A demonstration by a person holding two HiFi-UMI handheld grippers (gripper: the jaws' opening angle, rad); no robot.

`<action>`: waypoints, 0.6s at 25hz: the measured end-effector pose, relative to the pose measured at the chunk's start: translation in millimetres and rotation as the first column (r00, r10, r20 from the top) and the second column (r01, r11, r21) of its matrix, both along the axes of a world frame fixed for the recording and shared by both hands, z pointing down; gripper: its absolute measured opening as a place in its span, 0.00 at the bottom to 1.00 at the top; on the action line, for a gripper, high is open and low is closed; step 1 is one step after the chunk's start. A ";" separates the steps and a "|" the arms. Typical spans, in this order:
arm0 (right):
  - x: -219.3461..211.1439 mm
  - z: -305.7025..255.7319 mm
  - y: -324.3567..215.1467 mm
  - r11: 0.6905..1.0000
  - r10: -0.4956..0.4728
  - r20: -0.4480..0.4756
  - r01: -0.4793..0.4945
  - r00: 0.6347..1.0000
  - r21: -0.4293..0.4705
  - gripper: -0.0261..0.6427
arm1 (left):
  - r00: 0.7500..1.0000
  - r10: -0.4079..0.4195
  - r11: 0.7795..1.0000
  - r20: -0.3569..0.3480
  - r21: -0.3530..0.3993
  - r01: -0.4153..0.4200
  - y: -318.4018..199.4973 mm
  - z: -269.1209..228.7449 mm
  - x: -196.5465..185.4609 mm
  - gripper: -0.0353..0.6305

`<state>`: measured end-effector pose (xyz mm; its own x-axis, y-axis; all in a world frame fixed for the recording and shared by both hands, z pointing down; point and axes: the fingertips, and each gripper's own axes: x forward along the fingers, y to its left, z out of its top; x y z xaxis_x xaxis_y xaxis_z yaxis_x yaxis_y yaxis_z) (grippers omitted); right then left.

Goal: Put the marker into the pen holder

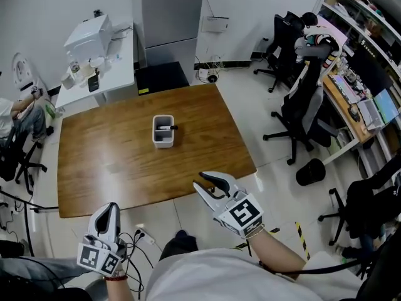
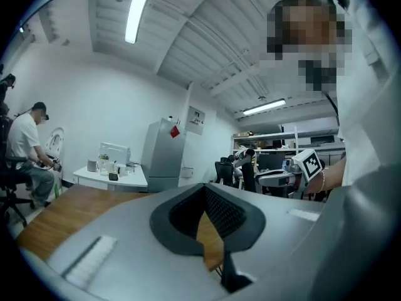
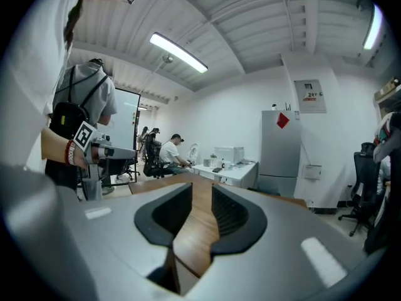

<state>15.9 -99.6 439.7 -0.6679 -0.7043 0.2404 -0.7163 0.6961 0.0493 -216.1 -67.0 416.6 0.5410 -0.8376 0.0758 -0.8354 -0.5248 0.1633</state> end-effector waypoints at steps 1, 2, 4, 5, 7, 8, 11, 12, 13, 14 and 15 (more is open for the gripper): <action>-0.4 -3.6 9.1 1.000 -0.017 0.002 0.017 1.000 0.010 0.17 | 1.000 0.004 1.000 0.003 0.011 -0.004 9.6 -4.1 11.4 0.05; 0.8 -7.0 19.4 0.999 -0.033 0.004 0.033 0.999 0.017 0.17 | 1.000 0.007 1.000 -0.005 0.018 -0.007 19.5 -6.7 24.5 0.05; 10.8 -15.1 43.3 0.999 -0.048 0.016 0.047 0.999 0.023 0.17 | 0.998 0.028 0.999 -0.047 0.021 -0.027 40.7 -9.3 55.0 0.05; 18.9 -19.8 55.7 0.999 -0.046 0.027 0.046 0.999 0.027 0.17 | 0.997 0.047 0.999 -0.065 0.021 -0.046 51.8 -10.3 71.0 0.05; 36.8 -28.3 76.5 0.999 -0.034 0.046 0.032 0.998 0.042 0.17 | 0.994 0.086 0.996 -0.070 0.028 -0.084 69.9 -12.2 99.0 0.05; 46.2 -29.7 85.2 0.998 -0.028 0.049 0.025 0.998 0.054 0.17 | 0.993 0.098 0.995 -0.068 0.033 -0.096 77.1 -13.4 110.0 0.05; 71.5 -28.5 116.3 0.998 -0.021 0.059 0.017 0.998 0.067 0.17 | 0.990 0.122 0.992 -0.071 0.047 -0.119 106.0 -16.8 139.4 0.05; 79.1 -28.1 128.7 0.998 -0.017 0.070 0.013 0.997 0.060 0.16 | 0.989 0.130 0.991 -0.066 0.050 -0.126 118.5 -16.6 148.7 0.05; 87.2 -27.3 140.7 0.998 -0.012 0.082 0.007 0.997 0.056 0.16 | 0.989 0.133 0.990 -0.059 0.052 -0.130 130.9 -15.9 157.3 0.05; 96.3 -24.8 151.5 0.999 -0.005 0.090 0.000 0.996 0.054 0.16 | 0.990 0.132 0.990 -0.055 0.054 -0.129 142.3 -14.9 164.6 0.05; 105.4 -21.0 161.2 0.999 0.001 0.093 -0.006 0.996 0.053 0.16 | 0.990 0.128 0.991 -0.053 0.054 -0.125 152.7 -13.9 170.4 0.05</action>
